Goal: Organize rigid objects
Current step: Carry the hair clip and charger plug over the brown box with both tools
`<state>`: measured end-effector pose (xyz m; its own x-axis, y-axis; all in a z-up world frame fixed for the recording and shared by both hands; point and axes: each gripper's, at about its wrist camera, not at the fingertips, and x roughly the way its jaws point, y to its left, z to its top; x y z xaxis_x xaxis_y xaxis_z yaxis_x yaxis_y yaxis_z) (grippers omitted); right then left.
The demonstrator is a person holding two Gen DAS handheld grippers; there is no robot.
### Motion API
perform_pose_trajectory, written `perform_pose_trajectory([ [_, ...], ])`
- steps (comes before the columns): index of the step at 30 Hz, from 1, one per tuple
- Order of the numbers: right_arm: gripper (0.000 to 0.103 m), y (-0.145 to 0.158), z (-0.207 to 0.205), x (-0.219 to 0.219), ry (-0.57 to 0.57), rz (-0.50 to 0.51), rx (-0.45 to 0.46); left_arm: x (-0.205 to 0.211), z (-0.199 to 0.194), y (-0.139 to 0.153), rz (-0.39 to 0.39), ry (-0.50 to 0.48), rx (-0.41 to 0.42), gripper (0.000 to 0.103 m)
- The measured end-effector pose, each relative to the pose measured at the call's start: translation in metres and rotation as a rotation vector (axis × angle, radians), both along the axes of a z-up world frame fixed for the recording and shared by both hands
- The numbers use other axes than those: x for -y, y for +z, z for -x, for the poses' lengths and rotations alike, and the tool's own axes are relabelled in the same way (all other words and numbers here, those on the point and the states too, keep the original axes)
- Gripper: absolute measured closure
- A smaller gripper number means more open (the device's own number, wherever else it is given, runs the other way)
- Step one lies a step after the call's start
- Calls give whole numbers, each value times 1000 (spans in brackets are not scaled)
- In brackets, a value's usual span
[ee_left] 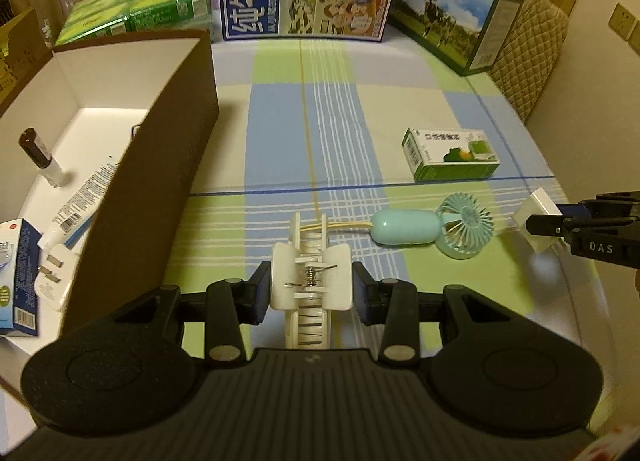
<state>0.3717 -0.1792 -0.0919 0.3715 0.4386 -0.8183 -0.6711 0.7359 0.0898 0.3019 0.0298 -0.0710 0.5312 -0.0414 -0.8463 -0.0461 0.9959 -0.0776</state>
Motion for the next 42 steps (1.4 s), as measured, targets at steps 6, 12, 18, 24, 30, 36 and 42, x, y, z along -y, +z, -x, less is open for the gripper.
perform_pose_trajectory([
  [6, 81, 30, 25, -14, 63, -63, 34, -7, 22, 26, 26, 10, 51, 67],
  [12, 81, 54, 54, -45, 165, -132, 54, -23, 45, 54, 46, 33, 113, 67],
  [18, 81, 74, 85, -96, 286, -203, 58, -54, 67, 78, 33, 79, 168, 67],
  [24, 81, 92, 111, -155, 391, -266, 57, -101, 85, 96, 17, 139, 216, 67],
  [30, 81, 99, 135, -217, 476, -286, 63, -152, 96, 103, -7, 194, 231, 67],
  [36, 81, 91, 148, -265, 514, -261, 64, -193, 95, 95, 3, 220, 203, 67],
  [42, 81, 67, 154, -303, 514, -195, 42, -221, 87, 73, 33, 219, 138, 67],
])
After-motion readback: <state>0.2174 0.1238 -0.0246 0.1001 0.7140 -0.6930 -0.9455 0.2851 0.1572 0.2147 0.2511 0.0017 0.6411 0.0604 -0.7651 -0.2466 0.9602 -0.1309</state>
